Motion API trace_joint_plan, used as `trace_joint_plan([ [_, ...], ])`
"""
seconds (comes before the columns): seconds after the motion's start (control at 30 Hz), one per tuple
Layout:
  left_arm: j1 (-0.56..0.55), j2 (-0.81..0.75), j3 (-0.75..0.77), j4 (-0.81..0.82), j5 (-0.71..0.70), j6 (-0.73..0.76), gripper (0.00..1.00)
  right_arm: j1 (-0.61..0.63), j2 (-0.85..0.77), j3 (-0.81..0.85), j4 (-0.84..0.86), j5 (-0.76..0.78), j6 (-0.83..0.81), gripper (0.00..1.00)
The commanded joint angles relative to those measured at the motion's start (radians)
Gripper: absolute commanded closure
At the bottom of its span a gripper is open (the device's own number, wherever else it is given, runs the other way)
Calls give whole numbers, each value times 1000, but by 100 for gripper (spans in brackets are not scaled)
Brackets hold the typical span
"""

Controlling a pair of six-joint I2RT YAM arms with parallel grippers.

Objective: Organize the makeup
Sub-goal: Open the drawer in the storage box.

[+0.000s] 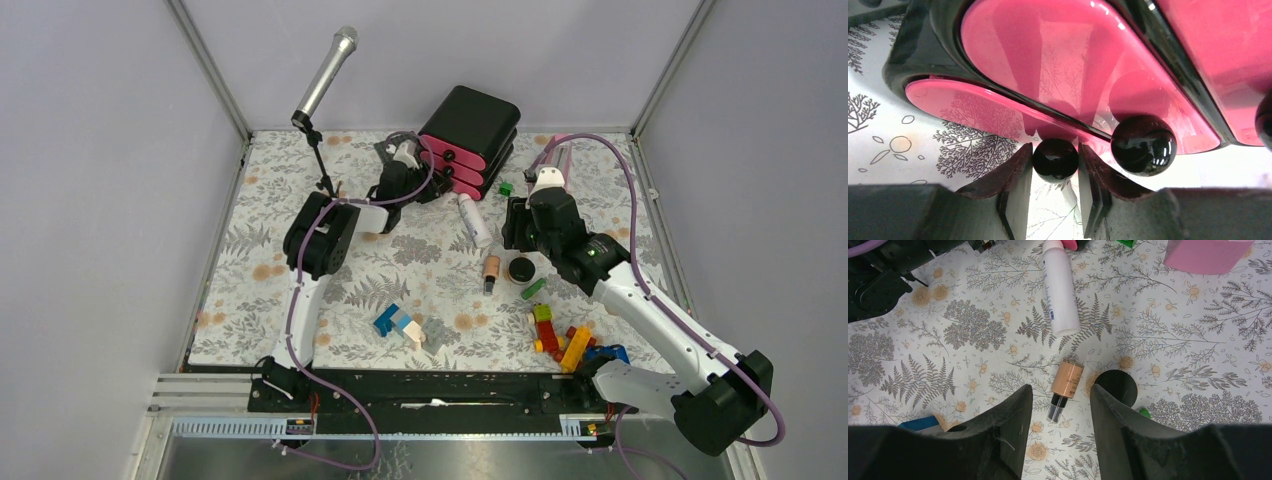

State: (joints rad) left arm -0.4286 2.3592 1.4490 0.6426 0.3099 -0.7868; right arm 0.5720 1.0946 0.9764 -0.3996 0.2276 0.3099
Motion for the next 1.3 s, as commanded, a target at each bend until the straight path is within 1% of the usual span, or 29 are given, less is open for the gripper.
trace_joint_plan([
  [0.0,4,-69,-63,77,19,18,76,-1,-28,18,4,22,-7,47],
  [0.27,4,-156,-185,89,14,43,78,0,-50,14,3,9,6,47],
  [0.4,4,-203,-240,68,15,72,79,-1,-61,11,3,3,12,47],
  [0.9,1,-353,-394,-21,12,163,81,0,-95,-3,2,-6,33,47],
  [1.27,-19,-441,-496,-43,-18,211,83,-1,-101,-11,-2,-19,23,46],
])
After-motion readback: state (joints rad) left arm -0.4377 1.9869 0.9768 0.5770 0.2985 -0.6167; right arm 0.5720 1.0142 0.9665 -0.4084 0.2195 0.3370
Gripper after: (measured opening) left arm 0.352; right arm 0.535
